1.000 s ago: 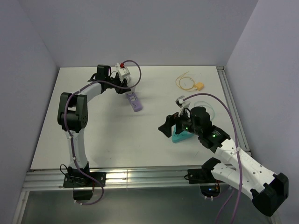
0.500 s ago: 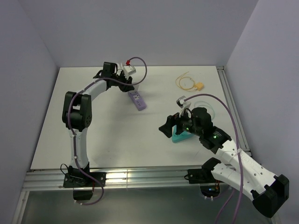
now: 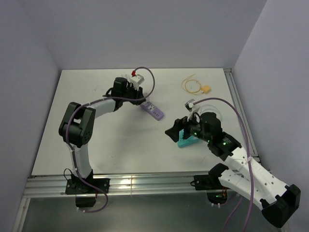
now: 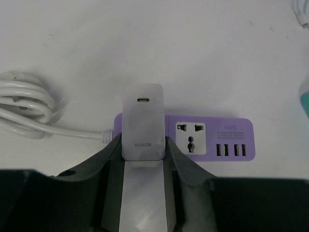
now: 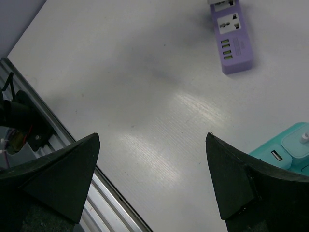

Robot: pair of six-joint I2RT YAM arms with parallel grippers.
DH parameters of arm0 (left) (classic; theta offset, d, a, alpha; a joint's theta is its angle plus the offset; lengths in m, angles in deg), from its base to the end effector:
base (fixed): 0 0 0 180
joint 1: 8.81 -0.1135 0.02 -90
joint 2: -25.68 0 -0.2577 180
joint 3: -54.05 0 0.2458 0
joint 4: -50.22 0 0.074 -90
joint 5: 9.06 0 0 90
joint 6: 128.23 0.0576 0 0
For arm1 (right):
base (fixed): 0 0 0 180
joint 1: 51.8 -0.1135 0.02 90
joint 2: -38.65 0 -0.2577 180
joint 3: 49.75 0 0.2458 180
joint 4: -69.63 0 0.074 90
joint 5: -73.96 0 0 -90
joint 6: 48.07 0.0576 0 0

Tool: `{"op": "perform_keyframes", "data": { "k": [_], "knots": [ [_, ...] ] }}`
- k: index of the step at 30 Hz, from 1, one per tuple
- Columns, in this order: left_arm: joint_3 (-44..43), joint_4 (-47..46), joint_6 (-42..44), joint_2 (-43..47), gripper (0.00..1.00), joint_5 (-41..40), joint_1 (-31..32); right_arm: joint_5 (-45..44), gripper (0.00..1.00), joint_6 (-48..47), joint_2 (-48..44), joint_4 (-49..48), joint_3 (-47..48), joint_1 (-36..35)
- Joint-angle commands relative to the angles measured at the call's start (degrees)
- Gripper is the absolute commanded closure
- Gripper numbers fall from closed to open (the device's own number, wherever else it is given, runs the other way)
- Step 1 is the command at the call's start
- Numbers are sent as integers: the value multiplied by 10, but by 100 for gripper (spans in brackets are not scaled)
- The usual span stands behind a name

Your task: Insert the plug

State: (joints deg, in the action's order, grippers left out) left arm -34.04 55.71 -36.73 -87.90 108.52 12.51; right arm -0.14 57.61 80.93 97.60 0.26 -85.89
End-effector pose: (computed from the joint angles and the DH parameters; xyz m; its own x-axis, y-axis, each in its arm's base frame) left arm 0.4115 -0.1892 0.1795 -0.4612 0.2049 -0.8633 0.7044 0.6763 -0.2158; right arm 0.1521 0.1220 0.2752 -0.4791 -0.0104 -0.8777 -0.6465 0.6805 0.3448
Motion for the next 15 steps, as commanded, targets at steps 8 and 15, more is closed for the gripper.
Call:
{"op": "perform_keyframes", "data": {
  "k": [8, 15],
  "knots": [
    [189, -113, -148, 60, 100, -213, 108, -41, 4, 41, 17, 28, 31, 4],
    [217, -95, -166, 40, 100, -358, 169, -68, 3, 71, 23, 48, 46, 5]
  ]
}}
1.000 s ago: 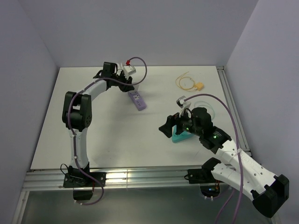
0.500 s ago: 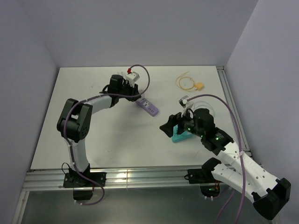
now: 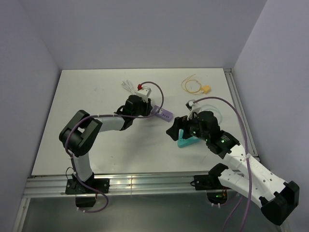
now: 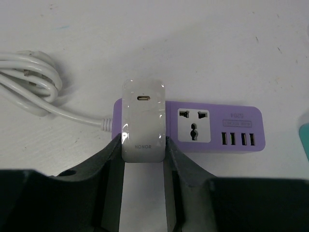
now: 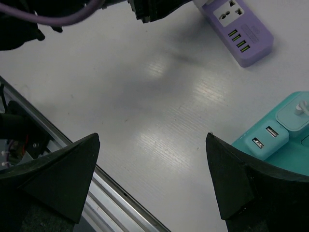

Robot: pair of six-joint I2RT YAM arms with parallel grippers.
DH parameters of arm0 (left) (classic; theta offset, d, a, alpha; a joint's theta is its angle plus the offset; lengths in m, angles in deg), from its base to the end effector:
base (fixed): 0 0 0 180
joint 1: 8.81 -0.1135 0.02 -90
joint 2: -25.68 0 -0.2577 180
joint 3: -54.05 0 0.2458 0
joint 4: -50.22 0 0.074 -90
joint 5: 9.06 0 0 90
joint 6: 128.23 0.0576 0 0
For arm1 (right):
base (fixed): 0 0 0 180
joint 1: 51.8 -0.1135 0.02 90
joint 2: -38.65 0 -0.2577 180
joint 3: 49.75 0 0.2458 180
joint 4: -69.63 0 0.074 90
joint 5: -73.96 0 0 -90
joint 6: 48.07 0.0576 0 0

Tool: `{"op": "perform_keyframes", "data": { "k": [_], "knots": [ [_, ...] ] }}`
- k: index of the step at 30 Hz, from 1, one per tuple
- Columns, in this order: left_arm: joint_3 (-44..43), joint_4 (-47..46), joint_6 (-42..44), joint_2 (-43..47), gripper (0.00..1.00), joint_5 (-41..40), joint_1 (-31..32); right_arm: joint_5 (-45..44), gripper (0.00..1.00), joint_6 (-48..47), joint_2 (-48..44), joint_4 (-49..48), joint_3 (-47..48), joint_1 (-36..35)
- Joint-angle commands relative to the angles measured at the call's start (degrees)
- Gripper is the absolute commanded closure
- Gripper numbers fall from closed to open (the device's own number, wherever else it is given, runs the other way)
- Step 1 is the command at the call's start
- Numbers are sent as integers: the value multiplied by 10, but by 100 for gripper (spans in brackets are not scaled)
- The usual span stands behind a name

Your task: Insert the plug

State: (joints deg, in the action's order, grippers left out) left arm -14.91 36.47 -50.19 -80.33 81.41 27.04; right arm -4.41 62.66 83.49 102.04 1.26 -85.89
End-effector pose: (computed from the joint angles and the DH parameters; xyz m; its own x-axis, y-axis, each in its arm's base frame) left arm 0.3305 -0.2394 0.1611 -0.4363 0.0596 -0.8978 0.5125 0.8366 -0.1935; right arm 0.1580 0.1209 0.2640 -0.5898 0.0195 -0.8073 -0.5239 0.7516 0.4008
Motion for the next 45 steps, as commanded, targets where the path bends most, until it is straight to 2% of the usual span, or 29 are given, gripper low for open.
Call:
{"op": "perform_keyframes", "data": {
  "k": [1, 5, 11, 18, 21, 25, 32, 35, 36, 39, 45],
  "knots": [
    [23, 119, -33, -41, 100, -96, 31, -28, 3, 22, -1, 4, 40, 6],
    [21, 141, -36, -38, 100, -105, 42, -36, 2, 34, 2, 17, 53, 10],
    [-84, 333, -19, -56, 100, -116, 42, -60, 2, 24, 2, 37, 86, 17],
    [-141, 454, 10, -74, 100, -109, 43, -60, 2, 28, 16, 45, 117, 27],
    [-154, 472, 16, -89, 100, -92, 43, -60, 2, 40, 19, 40, 118, 28],
    [-186, 508, 25, -103, 100, -108, 42, -85, 2, 55, 22, 48, 129, 29],
    [-200, 485, 6, -84, 100, -86, 40, -116, 0, 71, 34, 97, 175, 36],
    [-181, 467, -2, -60, 82, -75, 40, -116, 0, 67, 36, 101, 184, 37],
    [-175, 454, -4, -45, 69, -75, 40, -116, 0, 66, 37, 102, 187, 37],
    [-149, 427, -13, -11, 54, -78, 40, -116, 0, 69, 40, 103, 194, 39],
    [-126, 388, -18, 52, 41, -40, 40, -114, 0, 84, 55, 95, 202, 42]
  ]
}}
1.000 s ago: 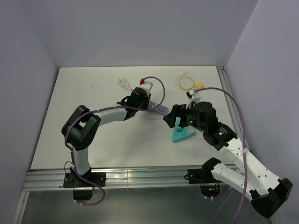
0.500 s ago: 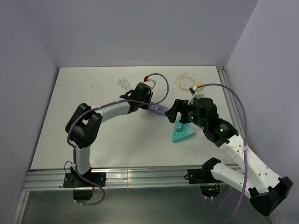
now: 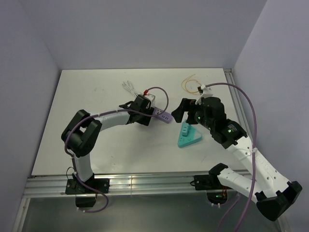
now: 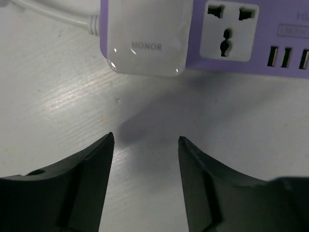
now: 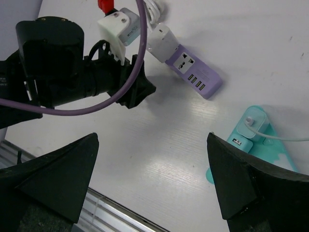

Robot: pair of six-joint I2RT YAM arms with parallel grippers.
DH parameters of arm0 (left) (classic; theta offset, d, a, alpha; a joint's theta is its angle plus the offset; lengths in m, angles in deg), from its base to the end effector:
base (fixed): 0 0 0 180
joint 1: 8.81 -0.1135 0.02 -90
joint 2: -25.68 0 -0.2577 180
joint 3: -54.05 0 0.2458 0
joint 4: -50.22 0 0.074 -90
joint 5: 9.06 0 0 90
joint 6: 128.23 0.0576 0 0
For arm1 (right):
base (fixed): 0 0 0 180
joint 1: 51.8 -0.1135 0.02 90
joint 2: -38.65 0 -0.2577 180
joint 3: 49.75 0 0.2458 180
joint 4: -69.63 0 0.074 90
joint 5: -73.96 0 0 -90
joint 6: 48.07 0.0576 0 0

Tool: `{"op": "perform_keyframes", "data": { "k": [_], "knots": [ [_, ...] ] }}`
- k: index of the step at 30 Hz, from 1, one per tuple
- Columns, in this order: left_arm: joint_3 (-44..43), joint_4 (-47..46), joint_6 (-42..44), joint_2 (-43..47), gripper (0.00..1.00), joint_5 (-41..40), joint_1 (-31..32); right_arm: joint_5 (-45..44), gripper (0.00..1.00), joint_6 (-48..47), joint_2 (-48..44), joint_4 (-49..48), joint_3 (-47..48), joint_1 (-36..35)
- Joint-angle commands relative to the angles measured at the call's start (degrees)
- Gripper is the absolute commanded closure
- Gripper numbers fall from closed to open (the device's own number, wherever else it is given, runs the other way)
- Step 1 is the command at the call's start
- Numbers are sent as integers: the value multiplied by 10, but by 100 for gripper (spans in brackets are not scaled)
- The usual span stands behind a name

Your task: Insert the plug

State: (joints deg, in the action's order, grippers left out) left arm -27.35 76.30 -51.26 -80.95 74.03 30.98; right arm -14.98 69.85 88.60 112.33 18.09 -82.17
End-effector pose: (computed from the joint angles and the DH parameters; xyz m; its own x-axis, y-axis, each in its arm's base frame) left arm 0.3103 -0.2495 0.1533 -0.7145 0.3038 -0.6302 0.4274 0.9027 -0.0494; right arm 0.1785 0.1058 0.3311 -0.5634 0.2125 -0.7984 -0.2899 0.8541 0.4319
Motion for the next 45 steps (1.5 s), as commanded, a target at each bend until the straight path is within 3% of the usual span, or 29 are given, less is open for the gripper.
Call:
{"op": "perform_keyframes", "data": {
  "k": [1, 7, 9, 15, 23, 29, 36, 45],
  "knots": [
    [-1, -15, -8, 65, 37, 38, 0, -9, 0, 13, 7, -8, 35, 6],
    [41, -33, -23, 171, 10, 33, 0, -83, 0, 12, 22, 11, 64, 17],
    [66, -43, -26, 223, 8, 31, 0, -87, 0, 13, 35, 11, 77, 30],
    [141, -70, -48, 379, 10, 38, 0, -165, 0, 34, 155, -2, 130, 93],
    [185, -64, -76, 513, 15, 141, -1, -212, 1, 93, 363, -21, 242, 180],
    [234, -81, -88, 580, 14, 172, -1, -287, 2, 122, 542, 44, 414, 210],
    [242, -77, -103, 575, 14, 200, -1, -273, 4, 161, 692, 80, 521, 233],
    [223, -64, -81, 571, 14, 191, -1, -254, 9, 165, 806, 118, 599, 254]
  ]
}}
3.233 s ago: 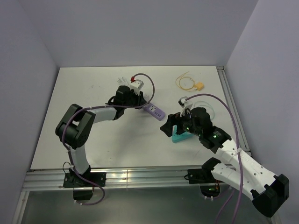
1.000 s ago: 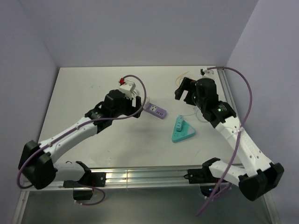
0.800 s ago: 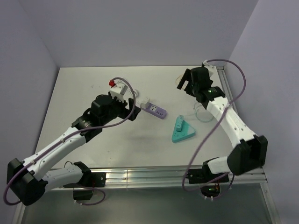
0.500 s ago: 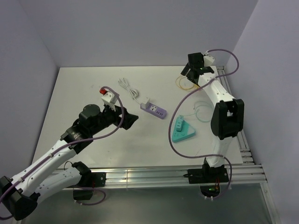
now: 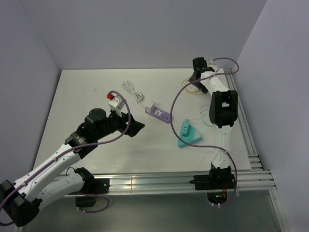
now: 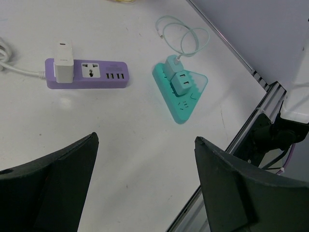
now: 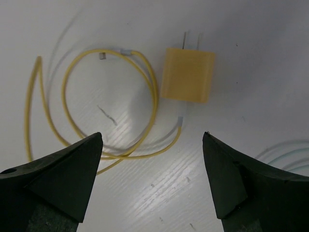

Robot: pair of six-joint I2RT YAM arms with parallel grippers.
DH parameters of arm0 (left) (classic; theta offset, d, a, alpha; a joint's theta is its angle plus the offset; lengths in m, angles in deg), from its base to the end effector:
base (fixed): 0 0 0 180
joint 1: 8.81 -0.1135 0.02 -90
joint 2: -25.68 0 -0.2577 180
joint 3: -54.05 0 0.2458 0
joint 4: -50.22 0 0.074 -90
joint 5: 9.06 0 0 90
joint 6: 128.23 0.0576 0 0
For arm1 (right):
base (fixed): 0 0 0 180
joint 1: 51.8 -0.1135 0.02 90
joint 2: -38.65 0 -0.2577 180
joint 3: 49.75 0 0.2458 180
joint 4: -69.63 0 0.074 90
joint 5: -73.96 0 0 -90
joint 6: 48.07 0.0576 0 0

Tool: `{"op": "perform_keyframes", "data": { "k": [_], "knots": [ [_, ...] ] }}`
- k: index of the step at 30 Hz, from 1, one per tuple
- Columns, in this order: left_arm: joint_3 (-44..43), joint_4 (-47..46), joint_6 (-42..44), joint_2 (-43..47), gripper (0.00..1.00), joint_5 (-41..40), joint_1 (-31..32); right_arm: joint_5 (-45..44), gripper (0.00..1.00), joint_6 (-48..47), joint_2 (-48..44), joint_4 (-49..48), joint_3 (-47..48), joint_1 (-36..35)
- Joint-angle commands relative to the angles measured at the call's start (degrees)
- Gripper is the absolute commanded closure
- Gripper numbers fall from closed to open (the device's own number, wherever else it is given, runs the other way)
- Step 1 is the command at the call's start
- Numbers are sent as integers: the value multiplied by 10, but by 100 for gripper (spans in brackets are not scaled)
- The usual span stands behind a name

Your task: Insert the plug

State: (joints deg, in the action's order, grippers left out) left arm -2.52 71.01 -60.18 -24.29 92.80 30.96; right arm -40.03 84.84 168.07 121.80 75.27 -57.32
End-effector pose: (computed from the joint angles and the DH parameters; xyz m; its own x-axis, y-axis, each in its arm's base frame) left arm 0.1652 -0.1529 0.3071 -0.4660 -0.0881 -0.8804 0.6523 0.6381 -0.4091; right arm 0.4984 0.0246 0.1880 -0.5165 0.5750 -0.6345 0.6645 0.7365 0.1266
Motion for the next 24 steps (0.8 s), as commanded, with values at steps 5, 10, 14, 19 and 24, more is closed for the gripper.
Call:
{"op": "perform_keyframes", "data": {
  "k": [5, 10, 14, 19, 24],
  "knots": [
    [-28, -4, 17, 1, 14, -11, 0, 9, 13, 15, 40, 40, 48, 9],
    [-36, -2, 13, -13, 15, -8, -1, 29, 18, 7, 67, 64, 80, 15],
    [-46, 1, 6, -19, 16, -5, -1, 45, 28, 6, 103, 96, 132, 21],
    [-51, -2, -7, -14, 18, -4, -2, 58, 43, -2, 123, 114, 163, 24],
    [-61, 7, -19, -17, 20, 0, -2, 65, 38, 0, 109, 105, 137, 24]
  ]
}}
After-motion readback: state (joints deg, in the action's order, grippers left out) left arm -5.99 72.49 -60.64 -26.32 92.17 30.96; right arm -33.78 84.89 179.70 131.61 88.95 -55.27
